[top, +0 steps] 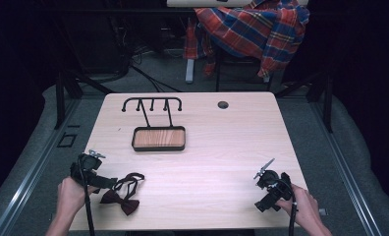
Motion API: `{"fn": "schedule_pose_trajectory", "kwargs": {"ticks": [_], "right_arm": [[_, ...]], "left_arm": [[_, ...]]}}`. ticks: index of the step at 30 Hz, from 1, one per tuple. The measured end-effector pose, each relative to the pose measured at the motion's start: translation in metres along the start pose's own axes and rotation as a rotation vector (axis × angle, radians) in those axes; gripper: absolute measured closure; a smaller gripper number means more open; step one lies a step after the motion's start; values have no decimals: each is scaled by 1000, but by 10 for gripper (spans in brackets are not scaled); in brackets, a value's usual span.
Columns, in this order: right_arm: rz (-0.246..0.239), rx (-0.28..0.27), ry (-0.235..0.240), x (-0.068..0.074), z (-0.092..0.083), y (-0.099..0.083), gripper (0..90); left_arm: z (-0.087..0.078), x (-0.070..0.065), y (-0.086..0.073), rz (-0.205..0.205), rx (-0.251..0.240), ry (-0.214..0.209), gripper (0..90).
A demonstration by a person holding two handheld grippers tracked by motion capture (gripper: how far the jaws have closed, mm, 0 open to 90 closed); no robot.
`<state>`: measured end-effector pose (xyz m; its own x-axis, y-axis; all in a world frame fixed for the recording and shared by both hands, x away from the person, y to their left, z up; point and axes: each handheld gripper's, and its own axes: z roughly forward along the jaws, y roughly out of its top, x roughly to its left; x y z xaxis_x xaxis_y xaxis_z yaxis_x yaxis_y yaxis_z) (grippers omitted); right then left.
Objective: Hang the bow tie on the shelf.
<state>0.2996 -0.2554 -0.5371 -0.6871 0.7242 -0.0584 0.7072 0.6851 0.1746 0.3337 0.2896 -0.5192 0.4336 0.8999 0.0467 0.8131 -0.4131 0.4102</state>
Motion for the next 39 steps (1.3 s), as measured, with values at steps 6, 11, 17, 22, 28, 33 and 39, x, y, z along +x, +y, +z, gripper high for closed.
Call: {"fn": "schedule_pose_trajectory", "kwargs": {"ticks": [6,11,17,22,28,33,39], "right_arm": [[-12,-6,-14,3,-4,-4,54],[-23,4,-16,4,-3,-1,57],[-48,-4,-8,6,-2,5,62],[-60,10,0,4,2,7,66],[-96,-17,-19,14,-5,15,73],[-102,-9,-12,13,-1,16,76],[-97,-4,-11,12,-3,15,78]], "left_arm": [[3,-4,3,12,6,-11,0],[3,-6,3,21,2,-13,0],[6,-2,0,14,-7,-32,0],[7,-9,5,44,1,-1,0],[5,-13,-2,26,-23,-27,0],[5,-16,1,39,-33,-21,0],[14,-21,10,87,-27,-10,4]]}}
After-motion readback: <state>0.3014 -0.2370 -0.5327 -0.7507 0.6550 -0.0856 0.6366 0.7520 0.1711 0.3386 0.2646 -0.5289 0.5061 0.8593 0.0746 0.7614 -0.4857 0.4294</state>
